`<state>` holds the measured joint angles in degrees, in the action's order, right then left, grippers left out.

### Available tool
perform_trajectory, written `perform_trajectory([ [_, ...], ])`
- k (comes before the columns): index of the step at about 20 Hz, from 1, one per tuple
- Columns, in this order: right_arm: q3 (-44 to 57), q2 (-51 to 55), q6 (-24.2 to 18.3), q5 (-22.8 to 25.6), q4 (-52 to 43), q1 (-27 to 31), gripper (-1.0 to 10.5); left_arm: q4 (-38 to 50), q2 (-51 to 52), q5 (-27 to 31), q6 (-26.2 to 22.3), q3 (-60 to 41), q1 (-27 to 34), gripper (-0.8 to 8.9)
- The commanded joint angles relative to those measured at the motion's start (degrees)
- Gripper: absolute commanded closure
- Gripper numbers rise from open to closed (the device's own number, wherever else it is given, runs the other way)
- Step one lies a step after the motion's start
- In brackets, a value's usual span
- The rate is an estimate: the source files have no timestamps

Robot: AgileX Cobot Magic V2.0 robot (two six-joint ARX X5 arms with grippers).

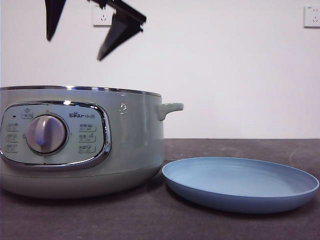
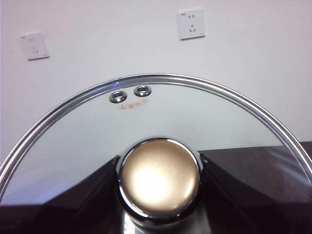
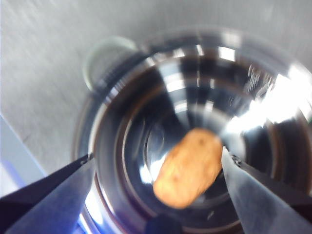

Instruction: Take the potato out from the steamer,put the potato on the plate,close the lid

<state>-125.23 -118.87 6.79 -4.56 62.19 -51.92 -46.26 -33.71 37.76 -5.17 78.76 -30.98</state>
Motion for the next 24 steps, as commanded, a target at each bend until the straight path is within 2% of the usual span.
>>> perform_trajectory([
  [1,-0.2,-0.85,2.8,-2.1,0.37,1.4,5.1,0.63,0.57,-0.26,-0.87,0.5,-0.04,8.22],
  [3,-0.2,-0.96,3.43,-4.57,1.2,2.45,5.4,-1.05,0.57,-0.31,-0.9,0.5,-0.04,8.22],
  [5,-0.2,-1.73,4.24,-4.55,1.86,3.37,5.4,-2.69,0.57,-0.33,-0.9,0.5,-0.04,8.22],
  [10,-0.2,-7.61,4.15,-7.48,3.41,3.82,5.0,-3.58,0.57,-0.37,-1.75,0.5,-0.04,8.22],
  [13,-0.2,-9.79,4.13,-7.21,3.76,3.54,4.6,-3.63,0.57,-0.42,-2.32,0.5,-0.04,8.22],
  [16,-0.2,-9.88,4.33,-5.53,2.97,3.56,4.6,-3.78,0.57,-0.42,-2.6,0.5,-0.04,8.22],
  [24,-0.2,-13.29,5.88,-5.44,3.06,3.37,4.7,-3.78,0.57,-0.5,-2.86,0.5,-0.04,8.22],
])
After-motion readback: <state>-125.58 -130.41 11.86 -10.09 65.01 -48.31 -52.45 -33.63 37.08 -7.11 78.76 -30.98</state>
